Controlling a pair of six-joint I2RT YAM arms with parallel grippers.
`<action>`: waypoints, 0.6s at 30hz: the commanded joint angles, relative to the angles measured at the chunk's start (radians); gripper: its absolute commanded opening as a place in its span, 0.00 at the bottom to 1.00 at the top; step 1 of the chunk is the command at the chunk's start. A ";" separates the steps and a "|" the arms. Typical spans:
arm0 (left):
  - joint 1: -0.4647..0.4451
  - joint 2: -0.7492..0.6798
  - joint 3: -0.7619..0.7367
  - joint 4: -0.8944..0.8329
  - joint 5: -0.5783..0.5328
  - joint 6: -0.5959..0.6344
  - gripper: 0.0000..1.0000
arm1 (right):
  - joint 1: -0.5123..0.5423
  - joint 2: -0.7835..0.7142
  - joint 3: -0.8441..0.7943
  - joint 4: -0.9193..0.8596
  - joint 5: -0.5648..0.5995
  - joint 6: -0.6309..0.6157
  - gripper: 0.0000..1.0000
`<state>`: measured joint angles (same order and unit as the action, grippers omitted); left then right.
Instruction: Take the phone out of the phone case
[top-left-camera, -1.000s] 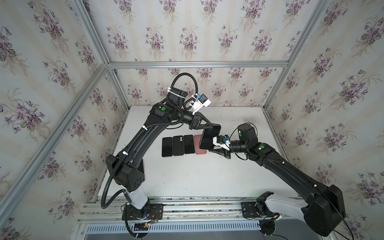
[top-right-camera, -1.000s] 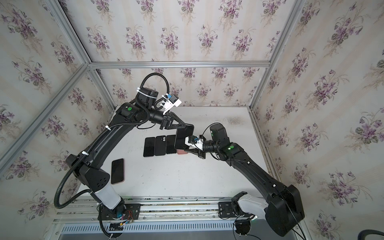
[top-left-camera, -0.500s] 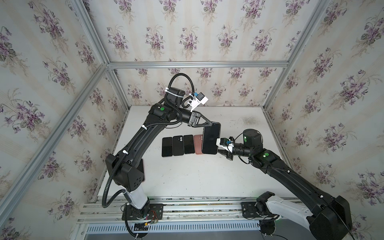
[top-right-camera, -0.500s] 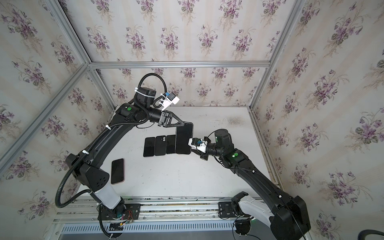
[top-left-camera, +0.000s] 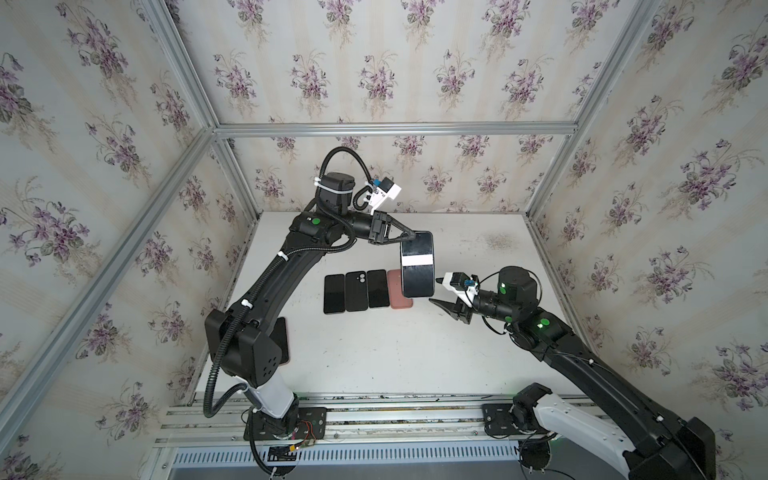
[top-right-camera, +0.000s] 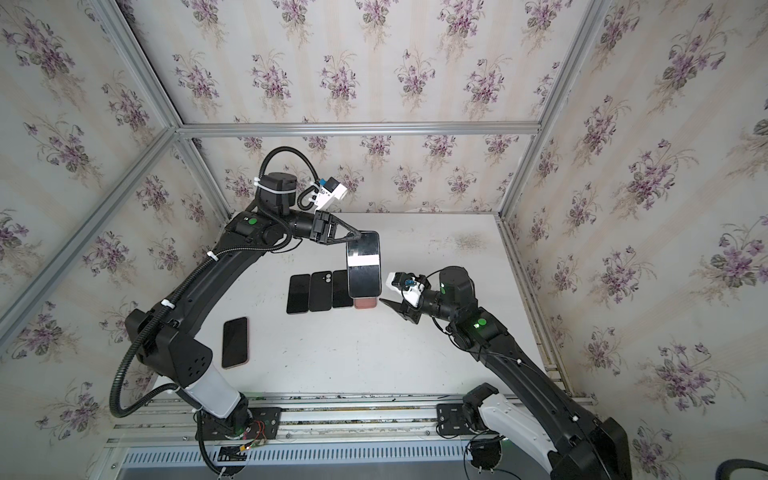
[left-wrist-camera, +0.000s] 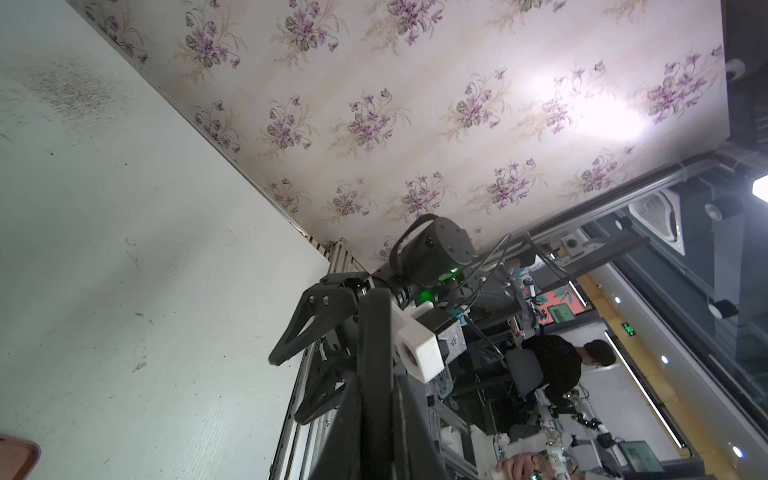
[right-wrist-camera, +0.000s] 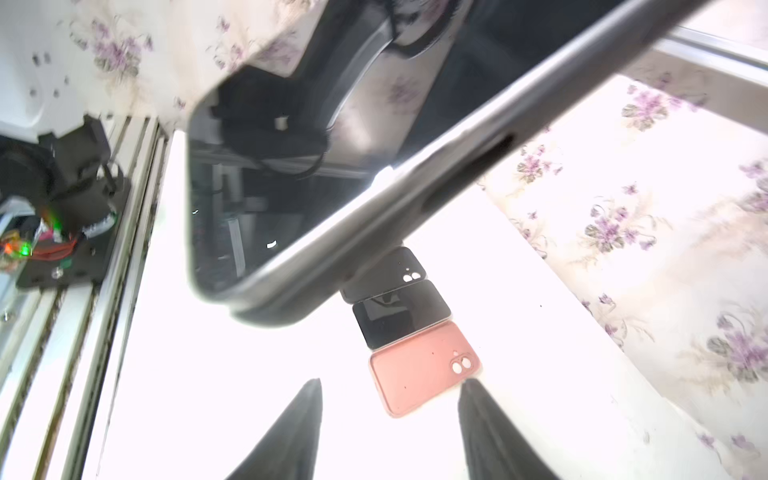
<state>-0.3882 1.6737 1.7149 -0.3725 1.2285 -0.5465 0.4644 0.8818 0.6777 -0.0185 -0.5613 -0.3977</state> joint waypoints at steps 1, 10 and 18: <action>0.015 -0.012 -0.064 0.275 -0.016 -0.268 0.00 | 0.002 -0.071 -0.047 0.119 0.060 0.257 0.63; 0.037 0.006 -0.263 0.855 -0.007 -0.721 0.00 | -0.006 -0.103 -0.074 0.297 0.005 0.662 0.66; 0.037 0.004 -0.277 0.887 0.002 -0.735 0.00 | -0.006 -0.064 -0.102 0.439 -0.018 0.743 0.65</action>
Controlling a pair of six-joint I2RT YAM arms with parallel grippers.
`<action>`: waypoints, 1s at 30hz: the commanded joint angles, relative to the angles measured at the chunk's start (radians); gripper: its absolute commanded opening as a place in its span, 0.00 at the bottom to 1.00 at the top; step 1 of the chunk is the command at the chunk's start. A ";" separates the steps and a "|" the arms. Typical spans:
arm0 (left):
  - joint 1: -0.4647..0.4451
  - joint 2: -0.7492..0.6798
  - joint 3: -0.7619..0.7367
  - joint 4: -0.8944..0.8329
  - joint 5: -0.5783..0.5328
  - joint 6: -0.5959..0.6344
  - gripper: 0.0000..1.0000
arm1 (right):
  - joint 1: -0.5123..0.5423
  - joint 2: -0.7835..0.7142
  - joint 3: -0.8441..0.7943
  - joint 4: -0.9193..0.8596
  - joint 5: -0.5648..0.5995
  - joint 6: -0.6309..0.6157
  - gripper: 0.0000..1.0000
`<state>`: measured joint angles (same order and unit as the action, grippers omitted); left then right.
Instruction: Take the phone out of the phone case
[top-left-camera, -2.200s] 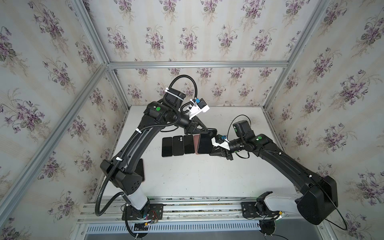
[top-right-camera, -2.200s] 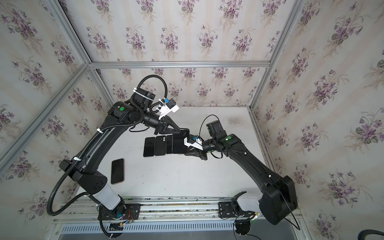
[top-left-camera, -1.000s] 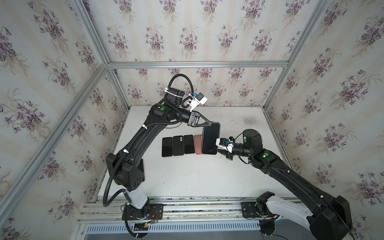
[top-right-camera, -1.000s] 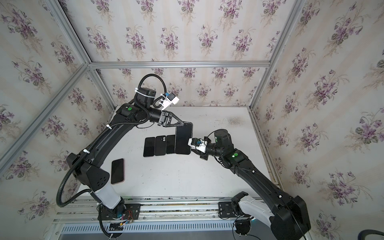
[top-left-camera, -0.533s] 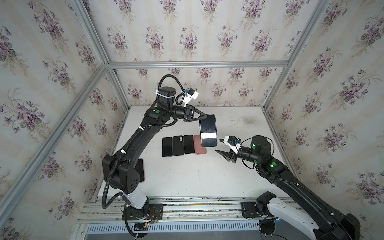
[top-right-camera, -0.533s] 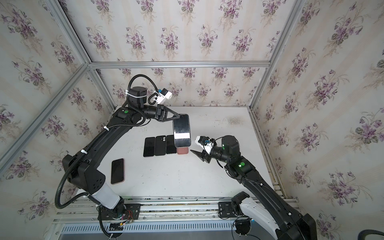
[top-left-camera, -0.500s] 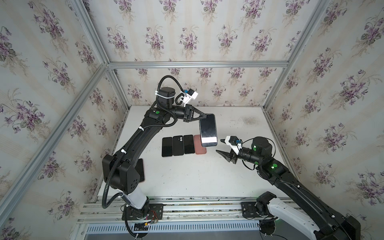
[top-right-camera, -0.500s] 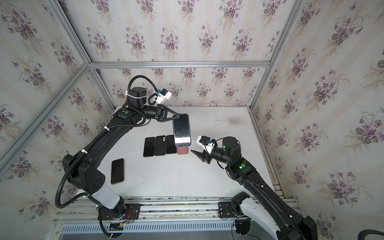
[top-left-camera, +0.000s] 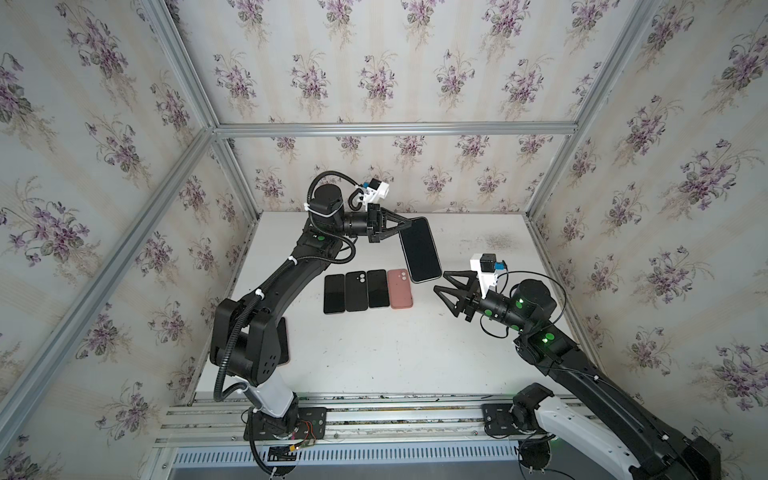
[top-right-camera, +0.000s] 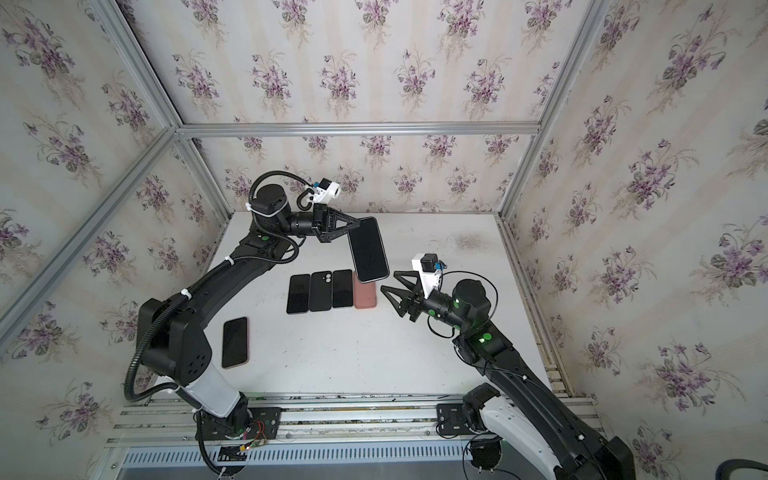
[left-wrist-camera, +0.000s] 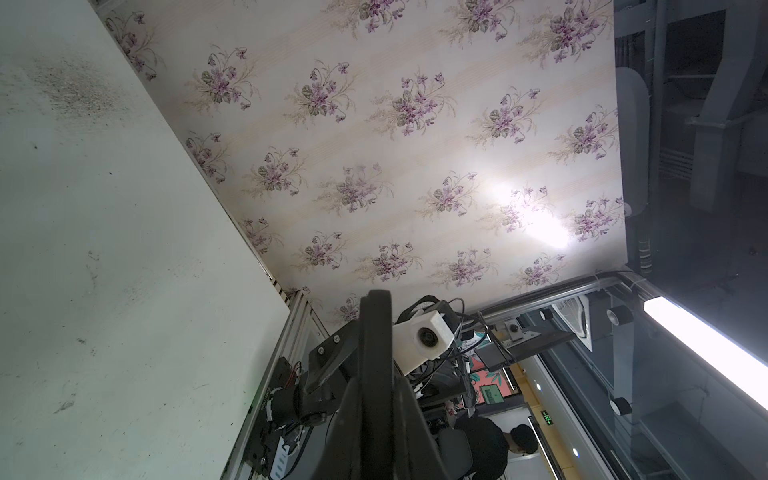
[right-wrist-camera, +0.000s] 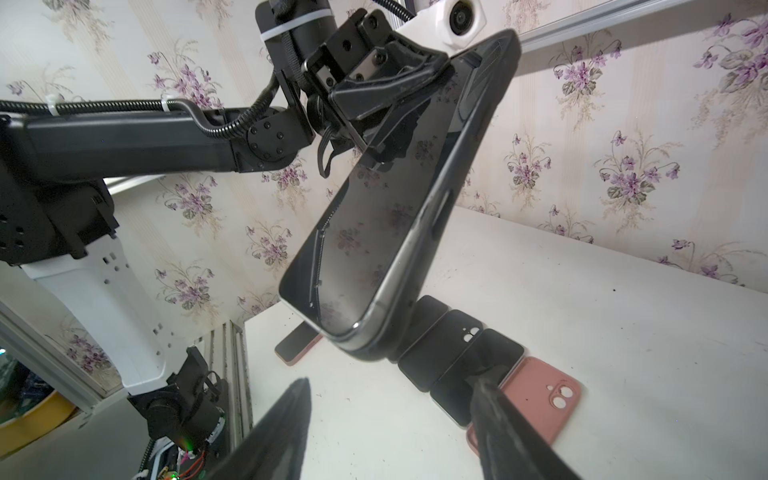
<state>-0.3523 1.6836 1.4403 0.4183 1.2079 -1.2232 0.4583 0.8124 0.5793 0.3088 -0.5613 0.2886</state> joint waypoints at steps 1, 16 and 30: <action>0.001 -0.007 -0.007 0.098 0.023 -0.058 0.00 | 0.000 0.009 -0.004 0.118 -0.020 0.058 0.65; -0.004 -0.027 -0.027 0.122 0.022 -0.062 0.00 | -0.004 0.061 -0.007 0.165 0.000 0.064 0.65; -0.014 -0.018 -0.036 0.144 0.034 -0.062 0.00 | -0.042 0.099 -0.021 0.264 0.002 0.132 0.66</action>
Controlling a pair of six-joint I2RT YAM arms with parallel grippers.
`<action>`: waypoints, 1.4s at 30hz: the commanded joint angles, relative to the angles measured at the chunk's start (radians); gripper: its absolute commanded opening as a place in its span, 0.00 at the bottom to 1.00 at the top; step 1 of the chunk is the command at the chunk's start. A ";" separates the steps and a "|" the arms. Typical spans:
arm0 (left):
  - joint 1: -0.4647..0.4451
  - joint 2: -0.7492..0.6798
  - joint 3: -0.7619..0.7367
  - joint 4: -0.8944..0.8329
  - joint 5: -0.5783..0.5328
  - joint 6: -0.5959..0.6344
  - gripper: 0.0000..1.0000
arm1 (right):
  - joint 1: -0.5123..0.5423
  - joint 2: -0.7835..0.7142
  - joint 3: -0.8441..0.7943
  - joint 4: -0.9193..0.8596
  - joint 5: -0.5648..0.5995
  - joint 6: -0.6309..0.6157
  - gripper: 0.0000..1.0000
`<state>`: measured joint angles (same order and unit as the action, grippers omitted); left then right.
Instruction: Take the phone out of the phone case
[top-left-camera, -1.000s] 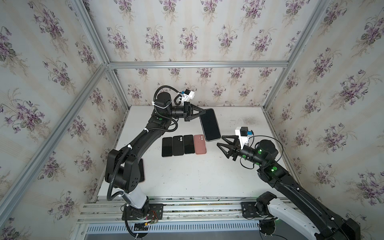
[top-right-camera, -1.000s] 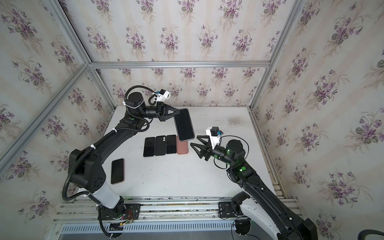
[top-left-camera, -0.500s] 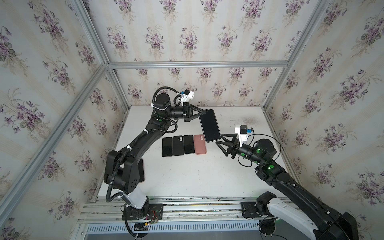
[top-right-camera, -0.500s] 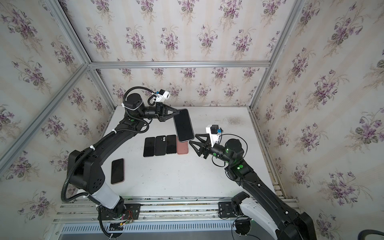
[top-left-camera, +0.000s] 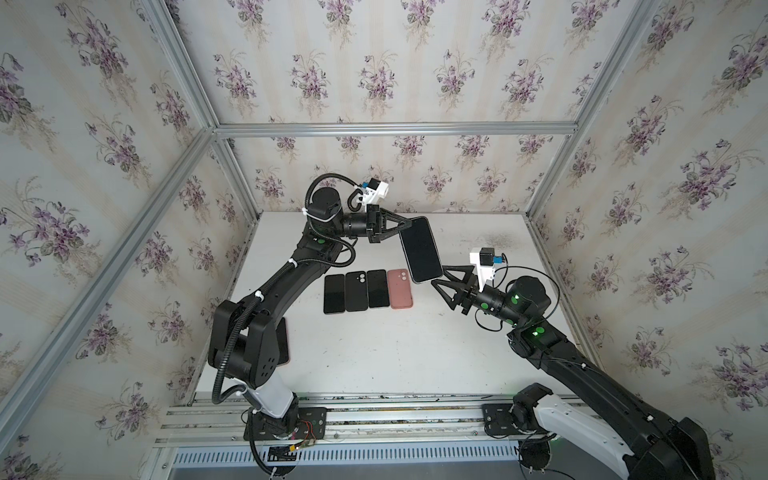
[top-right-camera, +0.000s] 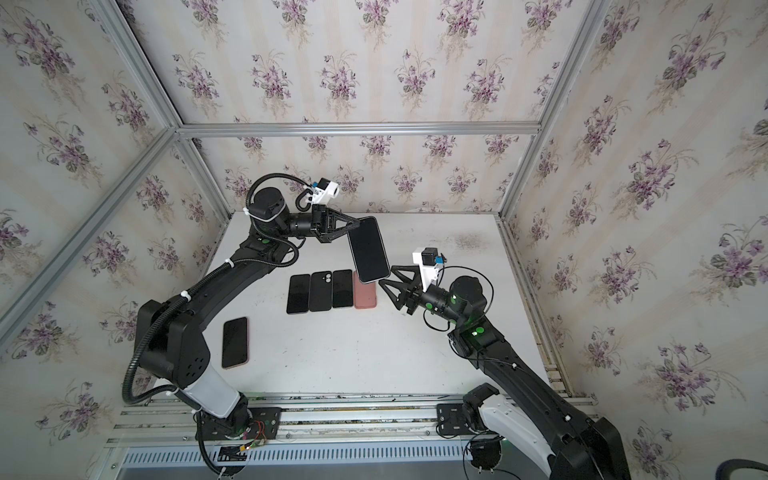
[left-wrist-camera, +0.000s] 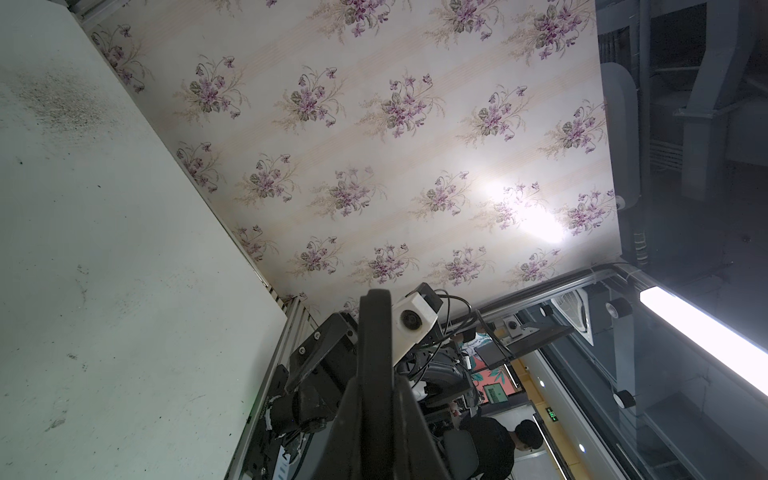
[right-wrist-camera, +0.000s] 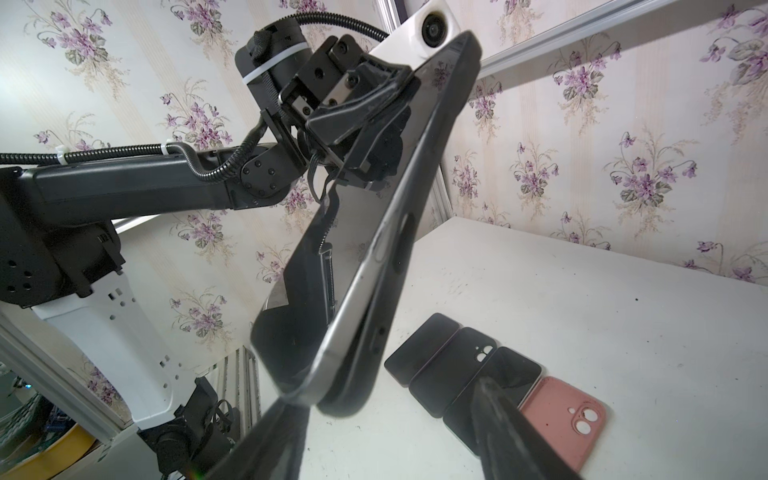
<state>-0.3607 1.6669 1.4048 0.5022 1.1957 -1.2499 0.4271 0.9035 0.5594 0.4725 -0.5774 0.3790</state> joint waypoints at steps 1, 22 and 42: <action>-0.009 -0.001 -0.001 0.064 0.049 -0.036 0.00 | -0.018 0.016 0.002 0.111 0.013 0.052 0.66; -0.011 0.071 0.038 0.117 0.038 -0.056 0.00 | -0.062 0.100 -0.018 0.196 -0.251 0.220 0.31; -0.016 0.158 -0.051 0.167 -0.093 -0.010 0.57 | -0.098 0.118 -0.030 0.135 -0.231 0.304 0.00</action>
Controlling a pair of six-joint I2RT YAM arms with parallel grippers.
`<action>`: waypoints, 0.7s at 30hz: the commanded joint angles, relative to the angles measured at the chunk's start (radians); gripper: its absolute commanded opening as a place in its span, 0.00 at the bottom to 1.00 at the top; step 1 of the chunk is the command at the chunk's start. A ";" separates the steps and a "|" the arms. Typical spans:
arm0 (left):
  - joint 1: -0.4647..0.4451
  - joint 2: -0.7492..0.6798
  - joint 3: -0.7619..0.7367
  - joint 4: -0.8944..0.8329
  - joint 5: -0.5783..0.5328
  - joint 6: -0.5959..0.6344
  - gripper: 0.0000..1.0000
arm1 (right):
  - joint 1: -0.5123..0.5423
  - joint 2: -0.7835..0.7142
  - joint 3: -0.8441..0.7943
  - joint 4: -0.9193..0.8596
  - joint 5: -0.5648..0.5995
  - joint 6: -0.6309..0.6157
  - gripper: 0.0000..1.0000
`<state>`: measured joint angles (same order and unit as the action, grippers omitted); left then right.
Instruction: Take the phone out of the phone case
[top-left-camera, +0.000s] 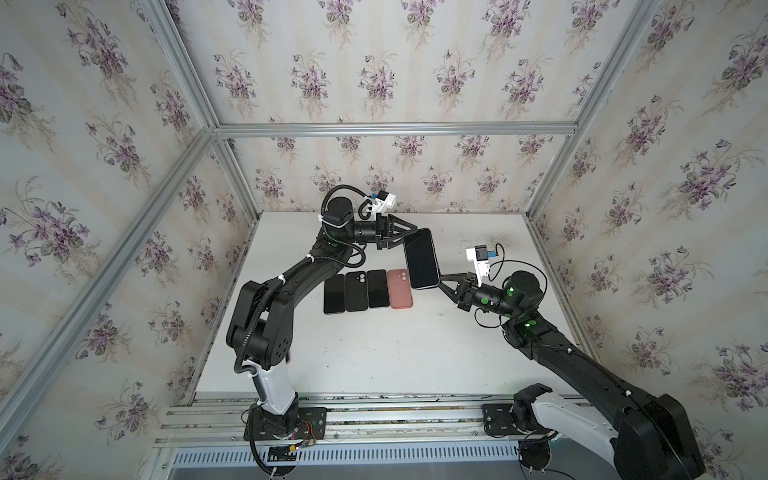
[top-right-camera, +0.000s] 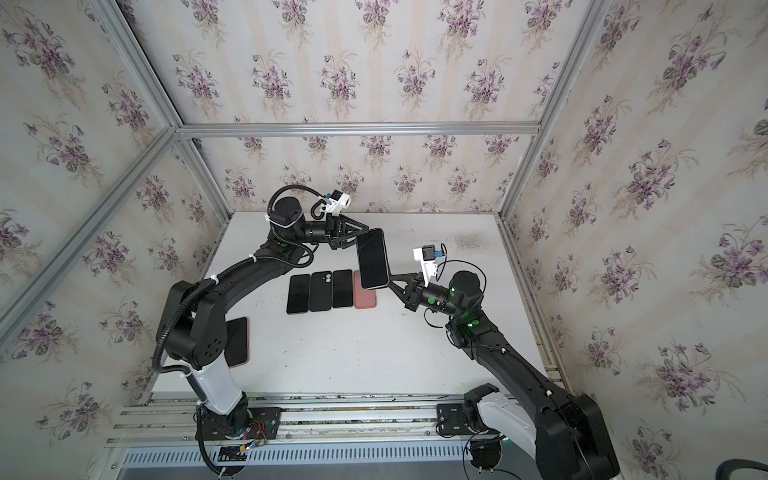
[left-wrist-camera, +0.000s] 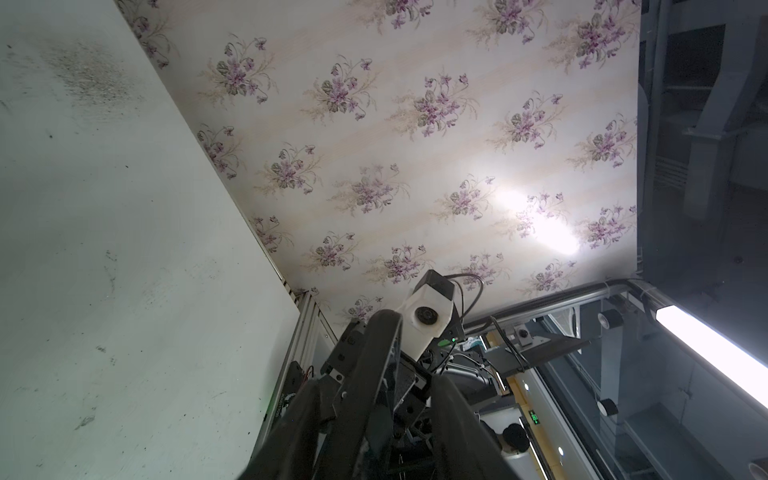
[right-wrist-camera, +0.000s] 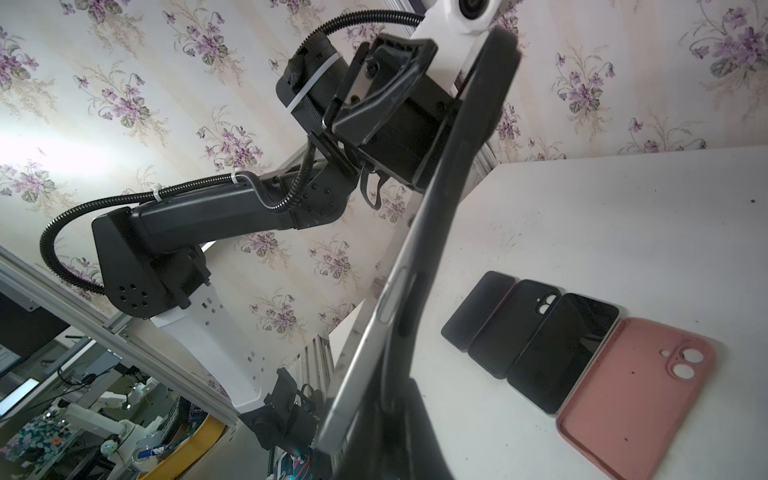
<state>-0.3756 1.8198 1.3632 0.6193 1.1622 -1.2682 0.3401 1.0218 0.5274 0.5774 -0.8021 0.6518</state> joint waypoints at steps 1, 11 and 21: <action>-0.001 0.010 -0.013 0.048 -0.077 0.009 0.61 | -0.018 0.001 0.001 0.018 -0.009 0.042 0.00; -0.028 -0.059 0.077 -0.570 -0.360 0.497 0.87 | -0.097 0.049 0.005 -0.162 -0.039 0.134 0.00; -0.197 -0.166 0.167 -1.059 -0.676 1.088 0.98 | -0.112 0.108 -0.024 -0.090 -0.029 0.226 0.00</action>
<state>-0.5323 1.6737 1.5215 -0.2550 0.6147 -0.4347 0.2291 1.1229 0.5072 0.3885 -0.8253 0.8417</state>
